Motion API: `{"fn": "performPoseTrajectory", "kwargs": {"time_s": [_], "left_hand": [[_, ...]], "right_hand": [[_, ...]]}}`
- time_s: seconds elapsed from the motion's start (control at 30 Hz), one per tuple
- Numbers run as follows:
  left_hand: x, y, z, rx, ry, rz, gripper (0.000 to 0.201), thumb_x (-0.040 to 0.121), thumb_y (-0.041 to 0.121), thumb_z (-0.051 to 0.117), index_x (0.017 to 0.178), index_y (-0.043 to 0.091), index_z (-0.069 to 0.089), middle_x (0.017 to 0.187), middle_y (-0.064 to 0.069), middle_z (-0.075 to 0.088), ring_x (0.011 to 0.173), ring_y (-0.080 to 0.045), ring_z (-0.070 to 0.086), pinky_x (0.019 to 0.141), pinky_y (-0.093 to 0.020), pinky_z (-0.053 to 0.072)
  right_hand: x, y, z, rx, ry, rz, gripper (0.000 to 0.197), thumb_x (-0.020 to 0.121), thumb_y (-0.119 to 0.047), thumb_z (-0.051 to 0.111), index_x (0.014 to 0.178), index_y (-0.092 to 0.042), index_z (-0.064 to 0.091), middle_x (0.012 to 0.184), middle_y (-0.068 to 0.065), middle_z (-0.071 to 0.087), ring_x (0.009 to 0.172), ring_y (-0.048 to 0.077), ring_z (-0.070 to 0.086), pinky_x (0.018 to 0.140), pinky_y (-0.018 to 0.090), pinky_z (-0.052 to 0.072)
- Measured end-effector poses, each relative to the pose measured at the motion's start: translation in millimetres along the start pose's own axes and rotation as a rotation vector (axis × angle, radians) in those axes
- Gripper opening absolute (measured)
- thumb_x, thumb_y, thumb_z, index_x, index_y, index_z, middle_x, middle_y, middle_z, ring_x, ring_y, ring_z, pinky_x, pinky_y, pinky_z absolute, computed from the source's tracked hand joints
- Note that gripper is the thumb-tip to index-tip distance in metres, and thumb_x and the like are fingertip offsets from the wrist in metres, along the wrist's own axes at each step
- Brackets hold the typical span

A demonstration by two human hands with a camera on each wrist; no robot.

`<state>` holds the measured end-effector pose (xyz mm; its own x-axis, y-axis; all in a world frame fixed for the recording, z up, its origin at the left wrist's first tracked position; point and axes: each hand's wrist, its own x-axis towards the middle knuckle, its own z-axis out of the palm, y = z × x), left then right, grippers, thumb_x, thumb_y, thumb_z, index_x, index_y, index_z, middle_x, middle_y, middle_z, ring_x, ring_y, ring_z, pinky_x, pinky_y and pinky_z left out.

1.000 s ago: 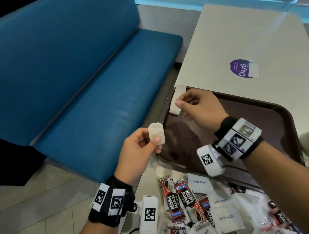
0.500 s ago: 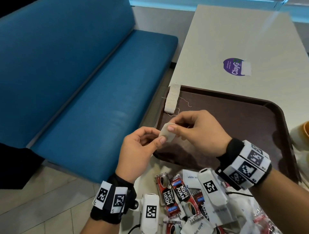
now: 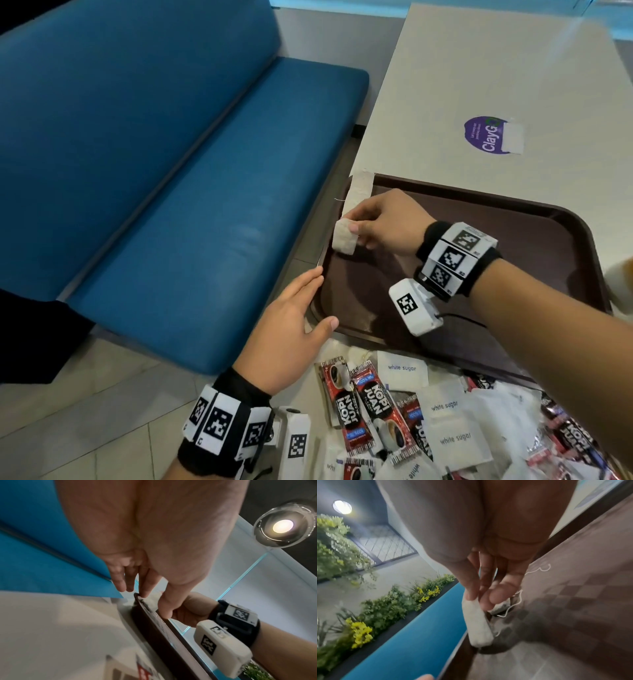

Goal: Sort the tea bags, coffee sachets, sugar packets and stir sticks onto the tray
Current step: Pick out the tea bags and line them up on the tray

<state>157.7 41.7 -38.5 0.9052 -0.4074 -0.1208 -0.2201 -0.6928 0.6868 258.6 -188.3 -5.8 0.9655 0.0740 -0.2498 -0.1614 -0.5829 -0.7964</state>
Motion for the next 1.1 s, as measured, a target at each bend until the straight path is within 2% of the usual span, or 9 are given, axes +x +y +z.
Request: {"fn": "performPoseTrajectory", "kwargs": {"time_s": [0.2, 0.33, 0.47, 0.63, 0.73, 0.83, 0.93, 1.0, 1.1], "left_hand": [[-1, -2, -1, 0.021, -0.031, 0.005, 0.07, 0.097, 0.041, 0.065, 0.159, 0.029, 0.034, 0.162, 0.033, 0.02, 0.142, 0.014, 0.025, 0.117, -0.012, 0.02], [-1, -4, -3, 0.012, -0.044, 0.005, 0.07, 0.097, 0.041, 0.064, 0.158, 0.028, 0.035, 0.161, 0.034, 0.02, 0.143, 0.012, 0.027, 0.12, -0.017, 0.024], [-1, -3, -4, 0.001, -0.052, -0.002, 0.07, 0.097, 0.041, 0.064, 0.159, 0.029, 0.033, 0.161, 0.035, 0.018, 0.145, 0.013, 0.024, 0.122, -0.02, 0.024], [-2, -3, -5, -0.014, -0.047, -0.005, 0.068, 0.098, 0.037, 0.065, 0.158, 0.029, 0.035, 0.161, 0.035, 0.02, 0.147, 0.013, 0.02, 0.122, -0.016, 0.019], [-2, -3, -5, -0.027, -0.049, -0.009, 0.067, 0.097, 0.037, 0.066, 0.157, 0.029, 0.037, 0.16, 0.035, 0.022, 0.146, 0.013, 0.021, 0.121, -0.015, 0.02], [-3, 0, -4, -0.023, -0.036, 0.0, 0.063, 0.098, 0.036, 0.066, 0.155, 0.029, 0.041, 0.16, 0.032, 0.026, 0.147, 0.012, 0.021, 0.122, -0.017, 0.02], [-8, 8, -3, -0.058, 0.061, 0.035, 0.05, 0.098, 0.027, 0.067, 0.146, 0.029, 0.055, 0.151, 0.028, 0.043, 0.145, 0.011, 0.027, 0.117, -0.007, 0.019], [-14, 13, -2, -0.1, 0.152, 0.09, 0.037, 0.096, 0.021, 0.069, 0.132, 0.031, 0.067, 0.137, 0.026, 0.058, 0.137, 0.005, 0.044, 0.113, -0.009, 0.03], [-30, 18, 0, -0.103, 0.214, 0.176, 0.024, 0.092, 0.011, 0.072, 0.107, 0.03, 0.074, 0.106, 0.024, 0.068, 0.11, -0.006, 0.061, 0.092, -0.014, 0.045]], "right_hand": [[25, 4, 3, -0.178, 0.143, 0.022, 0.004, 0.087, -0.017, 0.079, 0.085, -0.019, 0.077, 0.075, -0.004, 0.071, 0.07, 0.013, 0.068, 0.083, 0.036, 0.061], [33, 8, 3, -0.237, 0.189, 0.066, 0.009, 0.085, -0.019, 0.08, 0.079, -0.022, 0.074, 0.079, -0.004, 0.072, 0.066, 0.01, 0.063, 0.08, 0.037, 0.061], [36, 11, 0, -0.257, 0.206, 0.109, 0.017, 0.082, -0.02, 0.082, 0.073, -0.025, 0.069, 0.079, -0.007, 0.07, 0.078, 0.013, 0.067, 0.079, 0.029, 0.056], [40, 13, -2, -0.27, 0.212, 0.129, 0.023, 0.077, -0.024, 0.086, 0.079, -0.029, 0.064, 0.09, -0.005, 0.068, 0.087, 0.015, 0.066, 0.08, 0.029, 0.051], [35, 9, -6, -0.219, 0.252, 0.107, 0.019, 0.081, -0.03, 0.082, 0.085, -0.03, 0.063, 0.094, -0.003, 0.068, 0.09, 0.017, 0.066, 0.083, 0.031, 0.053], [9, -6, -14, -0.226, 0.256, 0.045, 0.009, 0.088, -0.03, 0.076, 0.092, -0.023, 0.069, 0.088, -0.004, 0.067, 0.085, 0.014, 0.064, 0.073, 0.025, 0.047], [-40, -26, -23, -0.225, 0.188, -0.041, 0.005, 0.09, -0.028, 0.075, 0.089, -0.024, 0.072, 0.082, -0.009, 0.069, 0.074, 0.003, 0.061, 0.065, 0.019, 0.042], [-86, -37, -30, -0.222, 0.11, -0.115, 0.006, 0.09, -0.032, 0.075, 0.088, -0.027, 0.072, 0.08, -0.01, 0.07, 0.073, 0.002, 0.063, 0.069, 0.023, 0.047], [-163, -49, -37, -0.251, -0.043, -0.193, 0.007, 0.09, -0.039, 0.073, 0.089, -0.032, 0.072, 0.083, -0.014, 0.072, 0.075, 0.004, 0.066, 0.07, 0.024, 0.053]]}}
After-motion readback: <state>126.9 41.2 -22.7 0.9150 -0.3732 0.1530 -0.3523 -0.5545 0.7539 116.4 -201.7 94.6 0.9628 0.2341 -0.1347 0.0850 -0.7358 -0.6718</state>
